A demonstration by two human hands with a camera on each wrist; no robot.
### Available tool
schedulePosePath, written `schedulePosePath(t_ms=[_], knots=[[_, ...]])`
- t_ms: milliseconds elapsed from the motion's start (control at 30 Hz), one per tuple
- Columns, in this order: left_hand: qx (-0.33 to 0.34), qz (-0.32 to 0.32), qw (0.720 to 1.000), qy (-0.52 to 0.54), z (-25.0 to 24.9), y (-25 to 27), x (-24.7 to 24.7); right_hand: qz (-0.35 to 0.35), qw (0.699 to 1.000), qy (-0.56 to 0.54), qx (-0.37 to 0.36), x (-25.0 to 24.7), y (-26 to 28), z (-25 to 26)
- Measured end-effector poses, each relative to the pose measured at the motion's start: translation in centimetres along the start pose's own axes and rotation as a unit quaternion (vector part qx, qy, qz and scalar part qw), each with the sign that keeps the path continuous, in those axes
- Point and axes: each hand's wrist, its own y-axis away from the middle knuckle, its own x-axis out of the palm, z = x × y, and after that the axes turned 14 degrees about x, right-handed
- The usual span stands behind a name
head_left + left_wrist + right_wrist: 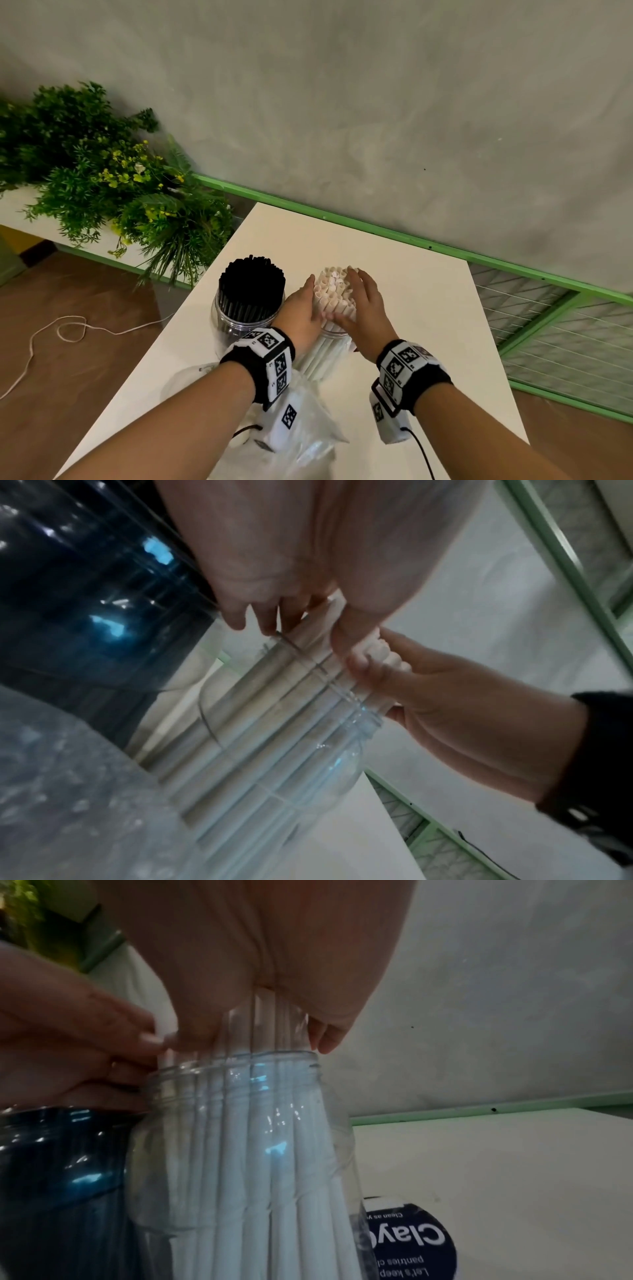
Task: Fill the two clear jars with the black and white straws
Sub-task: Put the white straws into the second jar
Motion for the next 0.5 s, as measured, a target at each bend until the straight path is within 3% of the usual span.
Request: schedulePosePath(t_ms=[167,367,500], knots=[[0.003,-0.082,0.996,-0.026,-1.0,0.2,0.1,-0.060,0.997,0.035,-0.023,0.2,0.4,1.5],[-0.021,-0.058,0.997,0.037,-1.7,1.2,-0.7,-0.054,0.990,0.126,-0.026,-0.4,0.7,1.0],[0.003,-0.029,0.995,0.092,-1.4,3.3,-1.9,-0.064,0.987,0.141,-0.032,-1.2,1.1,1.4]])
